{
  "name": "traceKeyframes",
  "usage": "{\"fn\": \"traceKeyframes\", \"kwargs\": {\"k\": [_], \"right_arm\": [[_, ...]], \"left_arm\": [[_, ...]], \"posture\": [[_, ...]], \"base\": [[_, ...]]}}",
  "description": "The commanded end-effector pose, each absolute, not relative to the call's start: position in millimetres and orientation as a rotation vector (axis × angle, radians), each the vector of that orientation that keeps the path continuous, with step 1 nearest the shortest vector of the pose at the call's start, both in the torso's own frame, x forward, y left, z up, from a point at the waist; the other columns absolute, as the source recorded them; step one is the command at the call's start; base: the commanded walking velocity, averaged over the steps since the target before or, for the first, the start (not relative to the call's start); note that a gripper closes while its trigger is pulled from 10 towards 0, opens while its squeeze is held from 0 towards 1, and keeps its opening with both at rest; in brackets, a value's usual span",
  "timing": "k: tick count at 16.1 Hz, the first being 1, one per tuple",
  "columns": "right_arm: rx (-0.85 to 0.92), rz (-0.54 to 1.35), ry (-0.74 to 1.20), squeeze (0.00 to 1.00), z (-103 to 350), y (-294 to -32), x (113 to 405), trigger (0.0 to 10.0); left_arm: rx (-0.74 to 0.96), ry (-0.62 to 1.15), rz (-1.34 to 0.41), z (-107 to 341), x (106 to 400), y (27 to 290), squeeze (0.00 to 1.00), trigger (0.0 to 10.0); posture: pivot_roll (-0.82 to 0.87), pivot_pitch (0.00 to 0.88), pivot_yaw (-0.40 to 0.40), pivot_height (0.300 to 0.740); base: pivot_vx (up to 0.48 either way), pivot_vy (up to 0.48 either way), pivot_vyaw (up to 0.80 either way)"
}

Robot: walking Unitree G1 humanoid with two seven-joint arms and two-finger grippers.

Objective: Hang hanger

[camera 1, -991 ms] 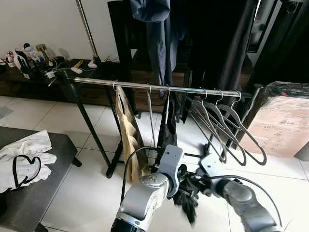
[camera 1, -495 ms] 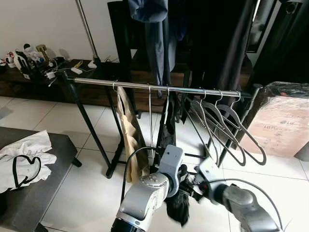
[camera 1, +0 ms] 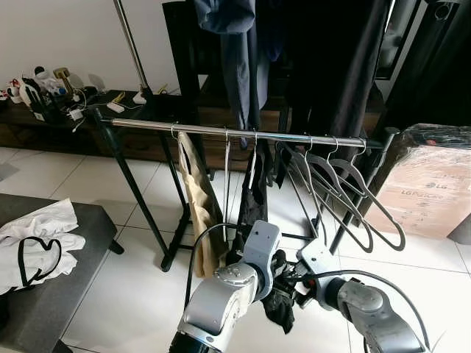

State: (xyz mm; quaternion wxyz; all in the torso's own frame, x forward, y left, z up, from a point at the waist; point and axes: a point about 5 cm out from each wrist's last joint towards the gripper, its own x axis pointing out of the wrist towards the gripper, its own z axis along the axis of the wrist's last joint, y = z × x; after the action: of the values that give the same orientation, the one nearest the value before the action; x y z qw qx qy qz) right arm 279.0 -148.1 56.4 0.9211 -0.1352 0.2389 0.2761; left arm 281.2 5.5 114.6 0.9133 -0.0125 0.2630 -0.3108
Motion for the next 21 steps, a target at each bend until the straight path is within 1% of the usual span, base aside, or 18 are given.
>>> {"fn": "traceKeyframes", "kwargs": {"k": [1, 4, 6, 8, 9, 11, 14, 18, 19, 20, 21], "right_arm": [[-0.302, 0.508, 0.507, 0.00, 53.7, -153.7, 281.4, 10.0], [-0.298, 0.429, 0.484, 0.00, 55.0, -155.9, 287.4, 10.0], [-0.260, 0.405, 0.464, 0.00, 56.9, -152.6, 290.8, 10.0], [-0.179, 0.435, 0.441, 0.00, 61.1, -143.1, 291.4, 10.0], [-0.167, 0.448, 0.426, 0.00, 63.7, -140.8, 291.5, 10.0], [-0.168, 0.439, 0.409, 0.00, 65.7, -141.0, 292.8, 10.0], [-0.094, 0.439, 0.366, 0.00, 72.1, -140.1, 294.1, 10.0], [-0.049, 0.428, 0.320, 0.00, 78.7, -138.8, 296.0, 10.0], [-0.002, 0.438, 0.313, 0.00, 80.8, -135.3, 296.1, 10.0], [0.056, 0.518, 0.318, 0.00, 82.9, -126.4, 290.8, 10.0], [0.008, 0.545, 0.347, 0.00, 78.7, -125.1, 287.5, 10.0]], "left_arm": [[-0.019, 0.550, -0.653, 113.8, 279.9, 1.9, 0.00, 10.0], [-0.018, 0.550, -0.654, 113.9, 279.9, 1.9, 0.00, 10.0], [-0.018, 0.551, -0.655, 113.9, 279.7, 1.8, 0.00, 10.0], [-0.017, 0.553, -0.656, 113.7, 279.5, 1.8, 0.00, 10.0], [-0.016, 0.554, -0.656, 113.6, 279.3, 1.7, 0.00, 10.0], [-0.015, 0.556, -0.655, 112.9, 279.0, 1.8, 0.00, 10.0], [-0.016, 0.556, -0.654, 112.8, 279.1, 1.9, 0.00, 10.0], [-0.015, 0.558, -0.651, 112.4, 279.3, 1.8, 0.00, 10.0], [-0.014, 0.558, -0.649, 112.0, 279.6, 2.1, 0.00, 10.0], [-0.014, 0.558, -0.645, 111.8, 279.8, 2.4, 0.00, 10.0], [-0.015, 0.557, -0.644, 111.8, 279.9, 2.4, 0.00, 10.0]], "posture": [[-0.03, 0.086, 0.008, 0.740], [-0.03, 0.086, 0.008, 0.740], [-0.03, 0.085, 0.008, 0.740], [-0.03, 0.086, 0.009, 0.740], [-0.03, 0.086, 0.009, 0.740], [-0.03, 0.087, 0.009, 0.740], [-0.03, 0.087, 0.009, 0.740], [-0.03, 0.086, 0.009, 0.740], [-0.03, 0.087, 0.009, 0.740], [-0.03, 0.086, 0.009, 0.740], [-0.04, 0.087, 0.009, 0.740]], "base": [[0.000, 0.000, 0.00], [0.000, 0.000, 0.00], [0.000, 0.000, 0.00], [0.000, 0.000, 0.00], [0.000, 0.000, 0.00], [0.000, 0.000, 0.00], [0.000, 0.000, 0.00], [0.000, 0.000, 0.00], [0.000, 0.000, 0.00], [0.000, 0.000, 0.00], [0.000, 0.000, 0.00]]}}
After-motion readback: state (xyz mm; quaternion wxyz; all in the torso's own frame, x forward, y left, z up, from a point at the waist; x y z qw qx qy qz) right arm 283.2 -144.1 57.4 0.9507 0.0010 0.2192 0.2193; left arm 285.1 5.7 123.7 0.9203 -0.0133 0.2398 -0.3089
